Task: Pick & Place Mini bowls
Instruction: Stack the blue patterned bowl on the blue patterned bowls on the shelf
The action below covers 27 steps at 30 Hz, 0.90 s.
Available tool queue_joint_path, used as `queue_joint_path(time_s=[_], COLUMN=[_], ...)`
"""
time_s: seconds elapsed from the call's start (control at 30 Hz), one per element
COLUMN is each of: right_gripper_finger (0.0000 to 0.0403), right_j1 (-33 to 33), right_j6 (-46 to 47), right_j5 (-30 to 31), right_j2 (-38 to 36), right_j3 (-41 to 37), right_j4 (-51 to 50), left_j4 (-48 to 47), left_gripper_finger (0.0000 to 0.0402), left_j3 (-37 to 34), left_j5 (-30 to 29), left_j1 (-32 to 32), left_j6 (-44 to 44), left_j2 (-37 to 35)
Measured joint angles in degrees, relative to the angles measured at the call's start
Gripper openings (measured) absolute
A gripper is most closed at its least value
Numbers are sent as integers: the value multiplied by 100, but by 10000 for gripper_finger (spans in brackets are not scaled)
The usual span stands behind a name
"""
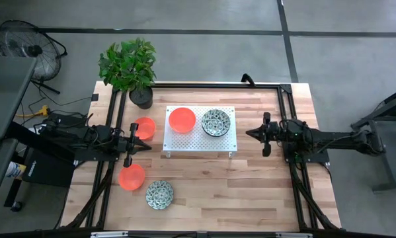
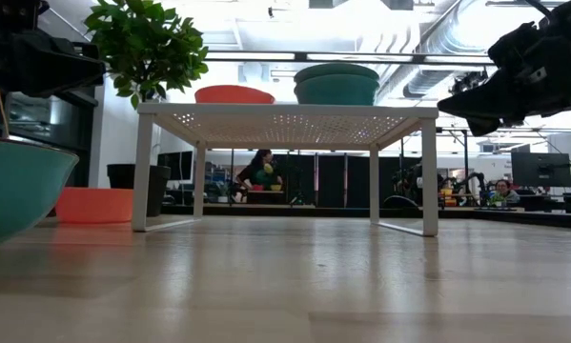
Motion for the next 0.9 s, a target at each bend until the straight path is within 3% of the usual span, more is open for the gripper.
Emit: queue_joint_path(time_s=[0.3,0.47,0.63,0.9], right_gripper_finger=[0,0,0,0], right_j1=[-2,-2,-2,-2], right_j6=[4,148,131,116], right_j5=[179,181,184,184], right_j2=[0,0,0,0], right_j3=[0,-2,-2,-2], right_j4=[0,2,4,7], left_j4=[64,507,748,748], left_gripper_finger=[9,9,9,9], left_j3=[-6,-11,-11,-9], left_j5=[-51,-570,-1506,-1580], left_j1=[0,-1,1,1], left_j6=[30,274,495,779], left_j2=[0,0,0,0])
